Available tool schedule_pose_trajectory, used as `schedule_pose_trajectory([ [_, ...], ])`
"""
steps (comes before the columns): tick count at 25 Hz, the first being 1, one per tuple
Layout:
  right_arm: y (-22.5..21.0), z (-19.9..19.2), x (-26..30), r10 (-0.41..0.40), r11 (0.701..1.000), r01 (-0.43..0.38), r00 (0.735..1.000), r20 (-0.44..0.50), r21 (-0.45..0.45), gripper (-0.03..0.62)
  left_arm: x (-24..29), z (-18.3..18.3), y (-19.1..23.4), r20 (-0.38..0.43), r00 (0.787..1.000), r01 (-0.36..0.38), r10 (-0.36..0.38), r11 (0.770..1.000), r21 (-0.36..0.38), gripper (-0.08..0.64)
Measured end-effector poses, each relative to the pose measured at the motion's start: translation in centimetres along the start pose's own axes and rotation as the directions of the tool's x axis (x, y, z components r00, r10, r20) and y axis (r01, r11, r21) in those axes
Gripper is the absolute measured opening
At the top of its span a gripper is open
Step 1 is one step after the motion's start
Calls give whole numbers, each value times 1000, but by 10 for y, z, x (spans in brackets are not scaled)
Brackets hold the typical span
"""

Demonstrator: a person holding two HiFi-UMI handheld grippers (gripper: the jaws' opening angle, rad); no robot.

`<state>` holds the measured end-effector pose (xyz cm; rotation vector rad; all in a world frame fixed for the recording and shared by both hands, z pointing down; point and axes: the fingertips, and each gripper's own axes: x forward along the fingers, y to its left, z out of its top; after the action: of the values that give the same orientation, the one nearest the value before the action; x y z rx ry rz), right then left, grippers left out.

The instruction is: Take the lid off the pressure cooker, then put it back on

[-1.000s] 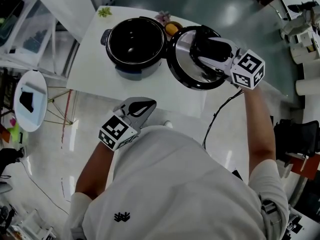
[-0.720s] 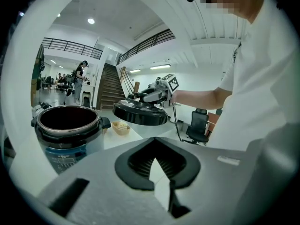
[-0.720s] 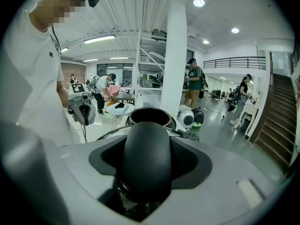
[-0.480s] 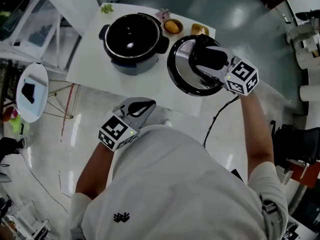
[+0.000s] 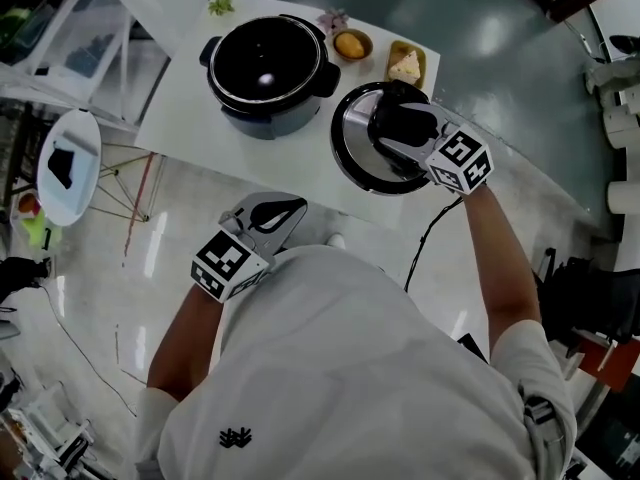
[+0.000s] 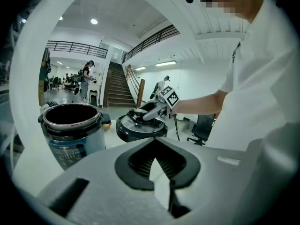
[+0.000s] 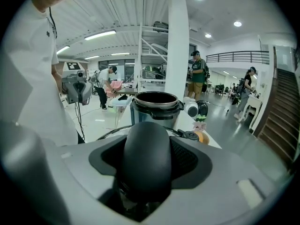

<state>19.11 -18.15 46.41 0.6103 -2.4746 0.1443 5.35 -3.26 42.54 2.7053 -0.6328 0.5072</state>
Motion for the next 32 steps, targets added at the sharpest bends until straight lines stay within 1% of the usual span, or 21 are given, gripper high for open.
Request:
schedule_pose_trajectory([
  [5, 2, -23, 21, -2, 1000, 2, 1000, -15, -6, 291, -3, -2, -2, -17, 999, -31, 31, 1000, -6, 8],
  [10, 2, -50, 42, 7, 1000, -7, 1000, -21, 13, 291, -4, -3, 0, -34, 997, -67, 66, 998, -11, 8],
  [18, 6, -79, 64, 12, 1000, -12, 999, -34, 19, 291, -4, -6, -6, -64, 992, -109, 107, 994, -17, 8],
  [24, 11, -97, 78, 24, 999, -23, 999, -39, 23, 291, -4, -10, -8, -91, 988, -124, 122, 992, -22, 8],
  [28, 12, -106, 84, 31, 999, -31, 998, -47, 7, 291, 0, -11, -8, -97, 988, -124, 121, 992, -26, 8],
  [32, 12, -112, 87, 32, 999, -31, 999, -39, 13, 291, 4, -10, -8, -99, 988, -121, 118, 992, -34, 8],
])
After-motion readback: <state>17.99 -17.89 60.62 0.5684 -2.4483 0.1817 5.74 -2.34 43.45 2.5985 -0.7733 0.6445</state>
